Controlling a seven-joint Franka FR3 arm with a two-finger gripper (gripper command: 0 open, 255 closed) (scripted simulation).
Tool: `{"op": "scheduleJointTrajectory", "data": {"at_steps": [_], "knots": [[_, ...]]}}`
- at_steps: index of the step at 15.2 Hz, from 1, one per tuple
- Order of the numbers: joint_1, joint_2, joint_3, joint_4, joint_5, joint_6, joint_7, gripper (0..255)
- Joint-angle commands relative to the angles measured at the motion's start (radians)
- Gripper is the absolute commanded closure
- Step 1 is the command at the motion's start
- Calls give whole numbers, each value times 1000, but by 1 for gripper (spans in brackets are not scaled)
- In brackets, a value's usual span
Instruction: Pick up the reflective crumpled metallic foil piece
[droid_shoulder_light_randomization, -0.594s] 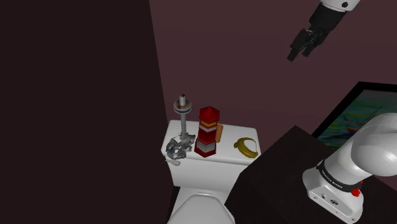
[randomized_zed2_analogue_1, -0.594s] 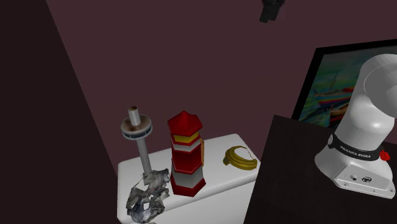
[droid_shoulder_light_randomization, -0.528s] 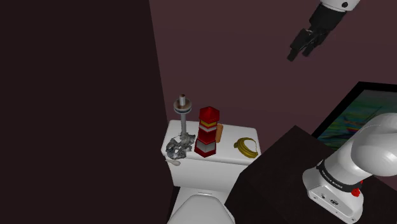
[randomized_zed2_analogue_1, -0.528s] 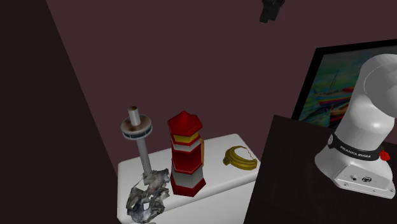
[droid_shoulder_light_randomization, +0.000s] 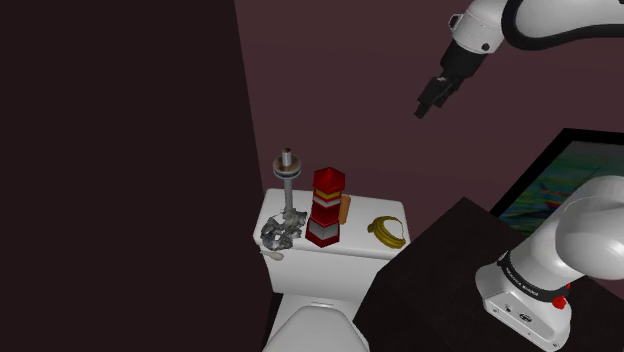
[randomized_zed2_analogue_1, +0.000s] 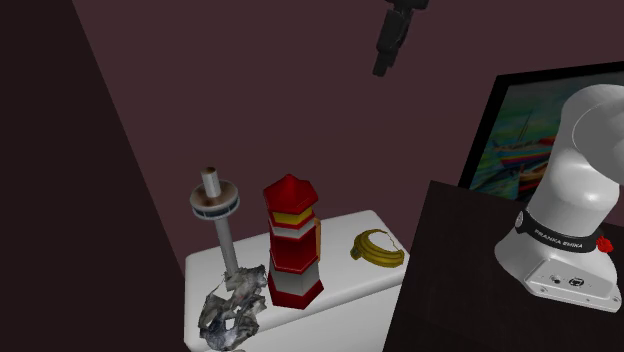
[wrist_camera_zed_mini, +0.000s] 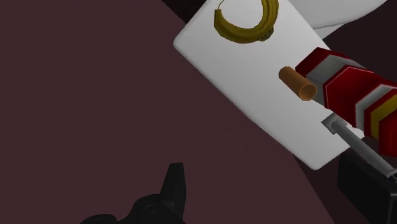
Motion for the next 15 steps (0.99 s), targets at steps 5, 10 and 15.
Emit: {"op": "scheduleJointTrajectory", "data": {"at_steps": [5, 10, 15], "knots": [[68, 135, 31, -55, 22, 213, -70, 0], [119, 279, 55, -64, 36, 383, -132, 0], [166, 438, 83, -46, 44, 540, -193, 0]]}}
